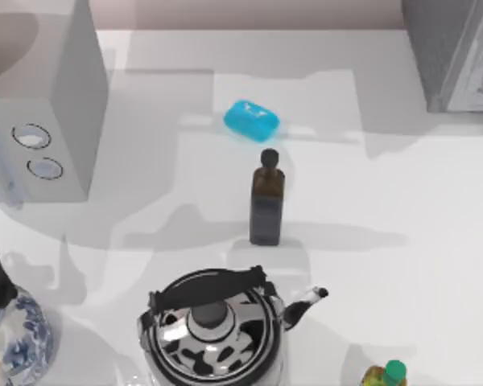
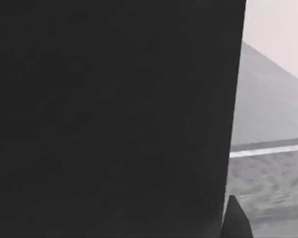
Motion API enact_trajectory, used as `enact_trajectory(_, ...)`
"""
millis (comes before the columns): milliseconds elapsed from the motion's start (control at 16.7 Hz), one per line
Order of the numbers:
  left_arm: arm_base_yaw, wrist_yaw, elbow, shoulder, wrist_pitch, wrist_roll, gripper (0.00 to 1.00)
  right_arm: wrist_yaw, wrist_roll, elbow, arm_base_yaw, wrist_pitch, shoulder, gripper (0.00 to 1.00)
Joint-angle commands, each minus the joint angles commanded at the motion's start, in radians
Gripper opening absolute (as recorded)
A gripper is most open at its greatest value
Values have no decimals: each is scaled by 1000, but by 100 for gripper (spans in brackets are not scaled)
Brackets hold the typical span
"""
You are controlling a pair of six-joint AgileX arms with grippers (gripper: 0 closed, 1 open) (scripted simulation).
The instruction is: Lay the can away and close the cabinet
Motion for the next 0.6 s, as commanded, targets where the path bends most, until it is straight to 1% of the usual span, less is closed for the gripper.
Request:
enact_trajectory(180, 0, 0, 0, 0, 0, 0, 100, 270, -3, -6, 283, 0, -22, 100)
enact_trajectory(300, 0, 0, 0, 0, 0, 0, 100, 409, -6, -10, 426, 7, -44, 100)
enact_trajectory(420, 0, 0, 0, 0, 0, 0, 100, 505, -9, -13, 524, 16, -66, 100)
enact_trajectory(480, 0, 0, 0, 0, 0, 0, 100, 537, -11, -14, 557, 20, -74, 100)
enact_trajectory(600, 0, 0, 0, 0, 0, 0, 100, 571, -12, -15, 592, 24, -84, 100)
